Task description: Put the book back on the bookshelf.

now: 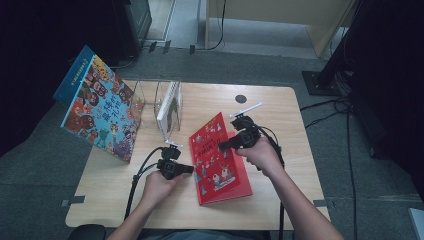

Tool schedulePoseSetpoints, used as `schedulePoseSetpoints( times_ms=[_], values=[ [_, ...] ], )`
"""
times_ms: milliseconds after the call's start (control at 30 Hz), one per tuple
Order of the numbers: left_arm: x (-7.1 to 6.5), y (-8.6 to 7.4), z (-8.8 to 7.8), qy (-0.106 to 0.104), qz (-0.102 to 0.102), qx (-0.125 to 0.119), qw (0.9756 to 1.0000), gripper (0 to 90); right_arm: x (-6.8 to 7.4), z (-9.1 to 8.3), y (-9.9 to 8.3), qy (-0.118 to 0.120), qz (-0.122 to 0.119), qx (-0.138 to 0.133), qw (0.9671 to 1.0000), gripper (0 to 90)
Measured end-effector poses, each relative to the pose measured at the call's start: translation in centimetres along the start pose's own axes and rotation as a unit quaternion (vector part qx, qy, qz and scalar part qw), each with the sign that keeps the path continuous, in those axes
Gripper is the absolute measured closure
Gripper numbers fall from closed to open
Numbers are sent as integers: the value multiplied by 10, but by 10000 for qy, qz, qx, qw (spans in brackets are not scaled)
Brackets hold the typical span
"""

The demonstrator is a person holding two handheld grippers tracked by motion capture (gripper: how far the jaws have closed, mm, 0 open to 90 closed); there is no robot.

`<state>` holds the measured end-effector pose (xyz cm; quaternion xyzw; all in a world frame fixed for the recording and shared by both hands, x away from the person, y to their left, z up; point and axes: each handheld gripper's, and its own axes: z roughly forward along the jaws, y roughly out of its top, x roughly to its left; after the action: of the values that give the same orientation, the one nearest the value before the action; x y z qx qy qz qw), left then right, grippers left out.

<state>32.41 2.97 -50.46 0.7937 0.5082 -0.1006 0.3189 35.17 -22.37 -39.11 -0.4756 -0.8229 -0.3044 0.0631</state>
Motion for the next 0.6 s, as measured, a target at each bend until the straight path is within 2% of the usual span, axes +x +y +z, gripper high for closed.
schedulePoseSetpoints(
  times_ms=[100,200,267,333,467,533,600],
  values=[
    [1,0,0,-43,-33,-52,10000,883,8,9,8,-81,-158,157,9997,740],
    [3,1,-2,-128,-54,-51,9999,841,10,11,13,8,-152,193,9997,765],
    [4,2,-3,-196,-27,-26,9998,779,11,11,16,-25,-207,265,9994,768],
    [4,2,-5,-152,33,-53,9999,729,13,11,18,-43,-201,308,9993,777],
    [6,3,-10,-255,67,-210,9994,597,14,9,23,-104,-269,366,9989,799],
    [6,4,-12,-239,141,-263,9993,564,15,8,25,-129,-304,390,9987,809],
    [6,4,-13,-238,126,-291,9992,525,16,7,27,-138,-326,415,9985,821]
  ],
)
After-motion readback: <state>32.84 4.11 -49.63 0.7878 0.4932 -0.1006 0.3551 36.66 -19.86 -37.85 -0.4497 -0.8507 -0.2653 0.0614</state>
